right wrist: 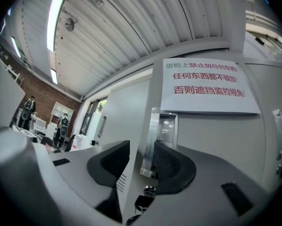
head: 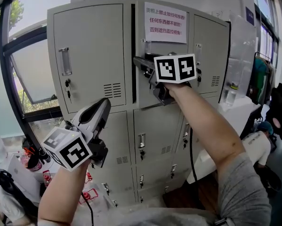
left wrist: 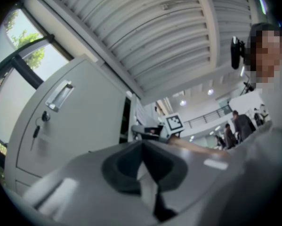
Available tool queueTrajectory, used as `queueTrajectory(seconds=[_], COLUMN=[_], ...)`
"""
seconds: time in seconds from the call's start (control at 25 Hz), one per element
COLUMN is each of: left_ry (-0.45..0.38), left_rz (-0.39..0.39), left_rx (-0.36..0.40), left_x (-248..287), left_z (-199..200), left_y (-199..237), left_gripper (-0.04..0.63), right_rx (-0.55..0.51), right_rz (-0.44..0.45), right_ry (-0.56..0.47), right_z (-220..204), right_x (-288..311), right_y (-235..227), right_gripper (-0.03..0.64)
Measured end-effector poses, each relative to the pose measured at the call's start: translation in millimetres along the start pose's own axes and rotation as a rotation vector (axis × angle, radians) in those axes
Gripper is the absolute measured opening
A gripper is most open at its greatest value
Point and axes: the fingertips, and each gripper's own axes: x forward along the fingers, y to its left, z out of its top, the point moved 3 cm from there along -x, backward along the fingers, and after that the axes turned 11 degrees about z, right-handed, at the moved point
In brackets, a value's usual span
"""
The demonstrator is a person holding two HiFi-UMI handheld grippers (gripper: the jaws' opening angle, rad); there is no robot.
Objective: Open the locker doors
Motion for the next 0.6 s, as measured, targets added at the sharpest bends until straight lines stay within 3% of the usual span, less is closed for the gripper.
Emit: queueTrajectory(seconds=[0.28, 0.6], left_ry=[-0.023, -0.017], left_rz=[0.046, 0.071], left_rx=[0.002, -0.008], left_x=[19.1, 56.4], left_z=[-17.9, -61.6], left_y=[-99.3, -226.1], left_gripper=[0.005, 0.005], right_rx=[-0.045, -0.077], right_rz=[0.213, 0.220], right_ry=[-0.067, -0.062], right_z=[17.6, 14.4], right_x=[-141.5, -285.8], right_y=[22.2, -50.9], right_gripper=[0.141, 0.161])
